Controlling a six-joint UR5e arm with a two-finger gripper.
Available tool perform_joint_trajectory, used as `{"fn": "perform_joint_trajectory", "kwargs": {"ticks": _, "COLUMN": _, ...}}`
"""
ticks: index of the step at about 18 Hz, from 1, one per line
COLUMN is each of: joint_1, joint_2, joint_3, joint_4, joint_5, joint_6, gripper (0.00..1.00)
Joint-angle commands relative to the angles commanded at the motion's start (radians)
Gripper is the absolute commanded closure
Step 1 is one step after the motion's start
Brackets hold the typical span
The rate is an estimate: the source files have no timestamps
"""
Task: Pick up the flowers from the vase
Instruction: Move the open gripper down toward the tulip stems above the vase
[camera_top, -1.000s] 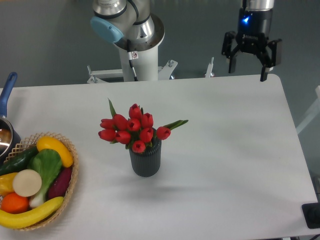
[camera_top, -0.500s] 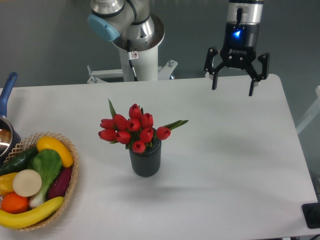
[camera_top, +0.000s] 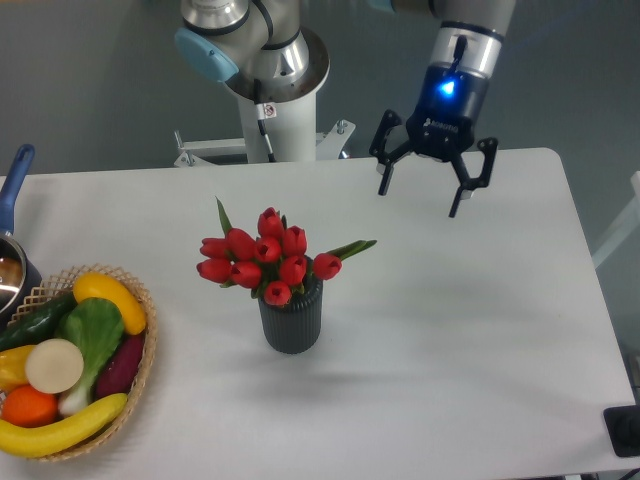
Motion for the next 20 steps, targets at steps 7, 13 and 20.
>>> {"fn": "perform_joint_trajectory", "kwargs": {"ticks": 7, "joint_1": -0.066, "joint_2": -0.069, "joint_3": -0.005, "joint_4": -0.002, "joint_5": -0.023, "joint_6": 0.108, "gripper": 0.0}}
{"fn": "perform_joint_trajectory", "kwargs": {"ticks": 13, "joint_1": -0.086, "joint_2": -0.141, "joint_3": -0.057, "joint_4": 0.002, "joint_5": -0.182, "joint_6": 0.21, "gripper": 0.0}}
{"fn": "perform_joint_trajectory", "kwargs": {"ticks": 20, "joint_1": -0.114, "joint_2": -0.147, "joint_3": -0.064, "joint_4": 0.0, "joint_5": -0.207, "joint_6": 0.203, "gripper": 0.0}}
